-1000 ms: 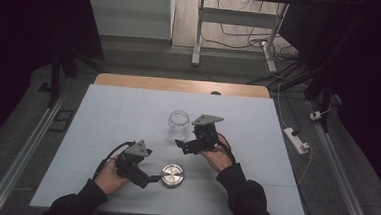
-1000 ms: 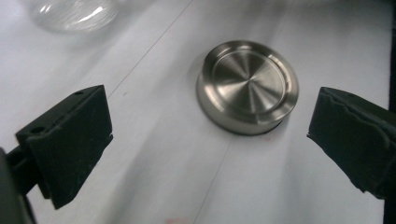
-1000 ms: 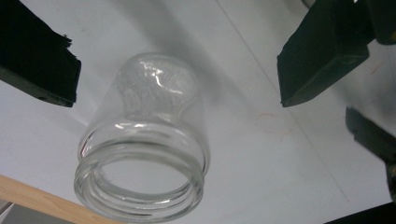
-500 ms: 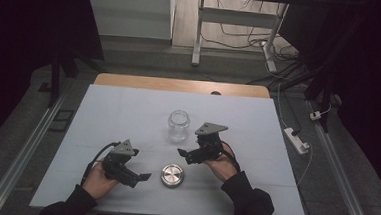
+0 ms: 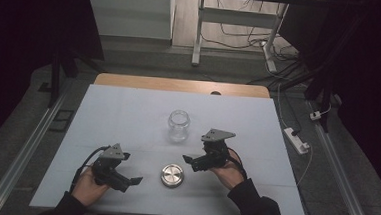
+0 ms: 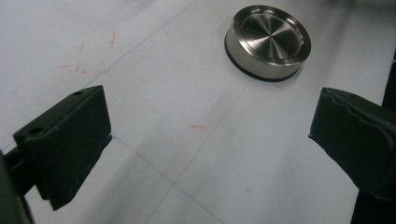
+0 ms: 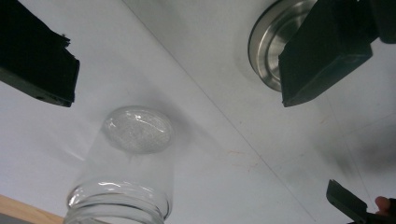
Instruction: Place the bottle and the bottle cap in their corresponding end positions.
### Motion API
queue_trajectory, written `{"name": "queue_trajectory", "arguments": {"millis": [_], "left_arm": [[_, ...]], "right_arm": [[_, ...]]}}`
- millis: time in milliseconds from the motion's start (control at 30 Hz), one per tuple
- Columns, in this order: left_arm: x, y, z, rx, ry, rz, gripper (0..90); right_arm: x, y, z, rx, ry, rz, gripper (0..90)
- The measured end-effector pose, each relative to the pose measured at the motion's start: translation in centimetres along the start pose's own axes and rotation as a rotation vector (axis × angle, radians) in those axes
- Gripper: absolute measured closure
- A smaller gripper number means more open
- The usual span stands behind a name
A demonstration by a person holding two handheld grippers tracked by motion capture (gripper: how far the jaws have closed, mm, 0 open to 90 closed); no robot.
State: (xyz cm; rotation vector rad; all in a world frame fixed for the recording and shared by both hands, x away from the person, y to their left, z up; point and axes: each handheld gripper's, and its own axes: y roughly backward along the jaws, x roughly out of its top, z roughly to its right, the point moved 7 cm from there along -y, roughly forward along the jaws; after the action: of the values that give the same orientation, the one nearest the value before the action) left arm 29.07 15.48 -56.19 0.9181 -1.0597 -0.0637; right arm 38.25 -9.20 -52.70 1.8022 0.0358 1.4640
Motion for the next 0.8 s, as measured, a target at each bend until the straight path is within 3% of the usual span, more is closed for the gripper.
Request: {"name": "queue_trajectory", "arguments": {"millis": [433,800], "left_arm": [[-2.0,2.5,-0.6,0.047,0.062,0.03,0.0],[-4.0,5.0,-1.0,0.09,0.109,0.064,0.0]], "right_arm": [[-2.7,3.4,0.3,-0.036,-0.011,0.004,0.0],[-5.1,6.9,0.9,-0.084,-0.075,0.029,0.0]]}}
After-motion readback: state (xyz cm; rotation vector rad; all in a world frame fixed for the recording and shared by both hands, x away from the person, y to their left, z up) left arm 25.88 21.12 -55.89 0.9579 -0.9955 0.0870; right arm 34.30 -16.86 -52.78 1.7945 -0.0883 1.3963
